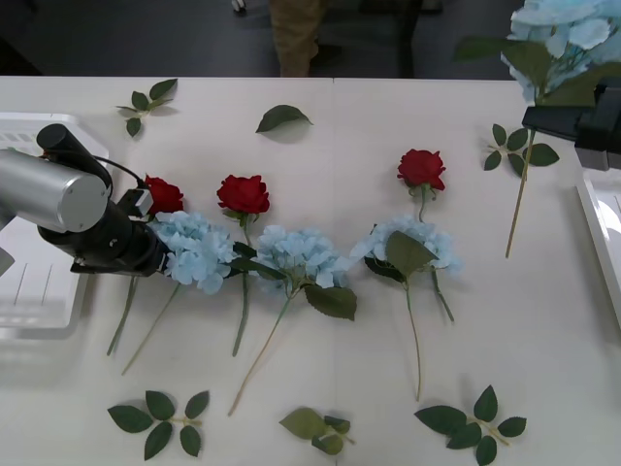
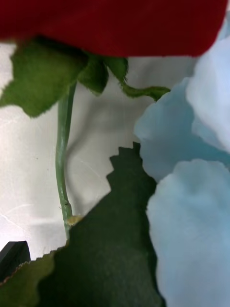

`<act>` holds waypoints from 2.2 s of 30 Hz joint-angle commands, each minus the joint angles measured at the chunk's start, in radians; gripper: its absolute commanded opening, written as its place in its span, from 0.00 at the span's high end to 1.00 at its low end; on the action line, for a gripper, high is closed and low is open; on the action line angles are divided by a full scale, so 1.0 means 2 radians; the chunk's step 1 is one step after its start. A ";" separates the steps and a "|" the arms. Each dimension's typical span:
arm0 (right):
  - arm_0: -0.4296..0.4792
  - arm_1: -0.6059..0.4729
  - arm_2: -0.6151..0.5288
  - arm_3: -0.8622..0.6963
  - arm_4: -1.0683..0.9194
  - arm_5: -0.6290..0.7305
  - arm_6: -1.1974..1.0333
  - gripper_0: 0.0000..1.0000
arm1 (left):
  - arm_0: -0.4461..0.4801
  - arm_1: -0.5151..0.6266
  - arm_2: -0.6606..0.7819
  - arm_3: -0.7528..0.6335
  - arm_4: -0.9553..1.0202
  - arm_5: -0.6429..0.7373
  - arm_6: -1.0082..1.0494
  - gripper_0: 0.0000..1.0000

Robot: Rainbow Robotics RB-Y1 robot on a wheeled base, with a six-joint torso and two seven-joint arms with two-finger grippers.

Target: Place the red flowers into the right box and the blue flowers into the left box. If a person shows an open palm, hand one flower to the person first, then continue sorting.

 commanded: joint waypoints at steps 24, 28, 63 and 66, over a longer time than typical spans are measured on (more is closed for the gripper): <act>-0.058 0.008 0.278 -0.054 -0.205 -0.306 0.233 1.00 | -0.021 -0.025 -0.004 0.073 -0.039 -0.071 0.017 1.00; -0.058 0.008 0.278 -0.053 -0.206 -0.306 0.231 1.00 | -0.019 -0.025 -0.004 0.073 -0.037 -0.073 0.016 1.00; -0.048 -0.090 0.278 -0.031 -0.178 -0.310 0.235 1.00 | -0.001 0.091 0.245 -0.143 0.254 0.097 -0.145 1.00; -0.045 -0.143 0.278 -0.004 -0.178 -0.277 0.234 1.00 | 0.002 0.079 0.245 -0.153 0.293 0.062 -0.213 1.00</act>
